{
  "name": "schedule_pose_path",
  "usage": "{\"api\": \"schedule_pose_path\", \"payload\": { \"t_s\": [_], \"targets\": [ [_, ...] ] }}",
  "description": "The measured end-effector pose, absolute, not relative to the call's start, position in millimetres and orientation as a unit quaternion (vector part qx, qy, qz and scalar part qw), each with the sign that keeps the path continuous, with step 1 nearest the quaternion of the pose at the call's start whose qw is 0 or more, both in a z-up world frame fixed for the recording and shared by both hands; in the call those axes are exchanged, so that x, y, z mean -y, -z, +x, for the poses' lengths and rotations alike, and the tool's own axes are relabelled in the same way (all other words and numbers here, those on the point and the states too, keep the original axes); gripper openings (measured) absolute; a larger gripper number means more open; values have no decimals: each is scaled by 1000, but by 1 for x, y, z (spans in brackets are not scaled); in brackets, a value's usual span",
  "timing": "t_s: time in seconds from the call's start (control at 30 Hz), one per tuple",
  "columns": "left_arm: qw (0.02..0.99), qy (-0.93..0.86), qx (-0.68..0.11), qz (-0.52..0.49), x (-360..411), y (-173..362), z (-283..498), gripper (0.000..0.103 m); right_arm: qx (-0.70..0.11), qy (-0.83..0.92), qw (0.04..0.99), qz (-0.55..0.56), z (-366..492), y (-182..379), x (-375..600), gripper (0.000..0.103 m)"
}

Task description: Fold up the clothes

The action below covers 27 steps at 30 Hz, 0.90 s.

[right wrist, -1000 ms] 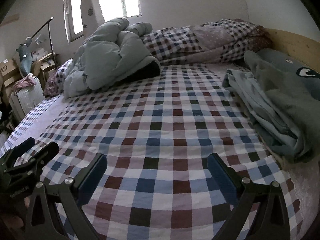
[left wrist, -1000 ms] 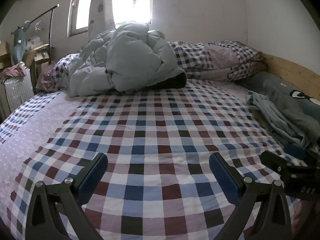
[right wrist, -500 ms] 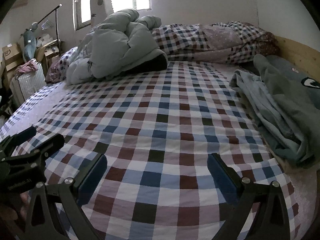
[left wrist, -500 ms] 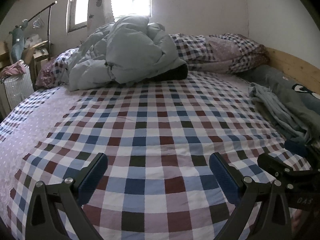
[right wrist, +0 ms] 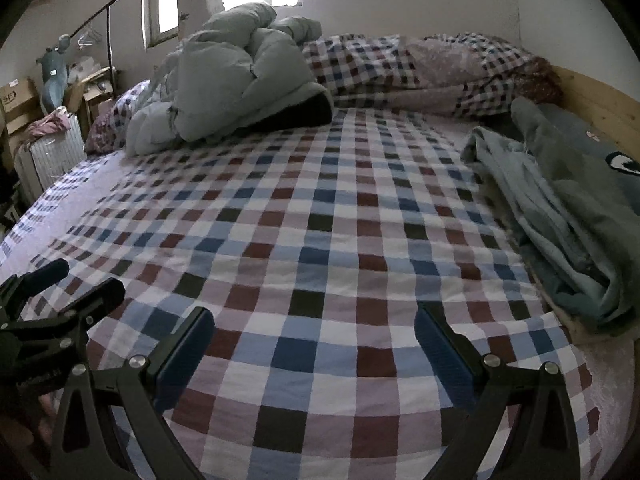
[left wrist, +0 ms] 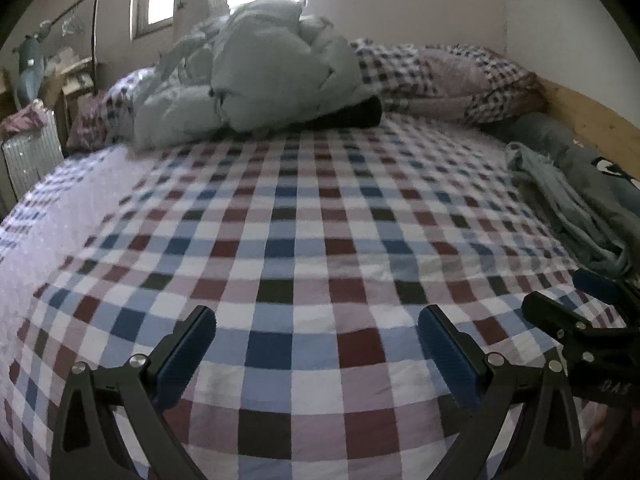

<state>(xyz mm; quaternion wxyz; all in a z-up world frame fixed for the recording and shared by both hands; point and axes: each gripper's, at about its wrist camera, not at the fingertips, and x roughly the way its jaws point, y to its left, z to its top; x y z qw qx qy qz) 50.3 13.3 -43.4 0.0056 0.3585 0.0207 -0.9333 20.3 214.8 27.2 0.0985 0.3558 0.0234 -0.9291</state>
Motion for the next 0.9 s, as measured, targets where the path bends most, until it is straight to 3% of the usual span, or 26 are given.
{"api": "schedule_pose_path", "payload": {
  "t_s": [0.37,0.9],
  "targets": [
    [-6,918,-4,397,-22,60,45,102,-2,901,92,424,-1,0,-222,103],
    [0,913,-3,409,-22,66,40,103,-18,896,90,434,-1,9,-219,103]
  ]
}}
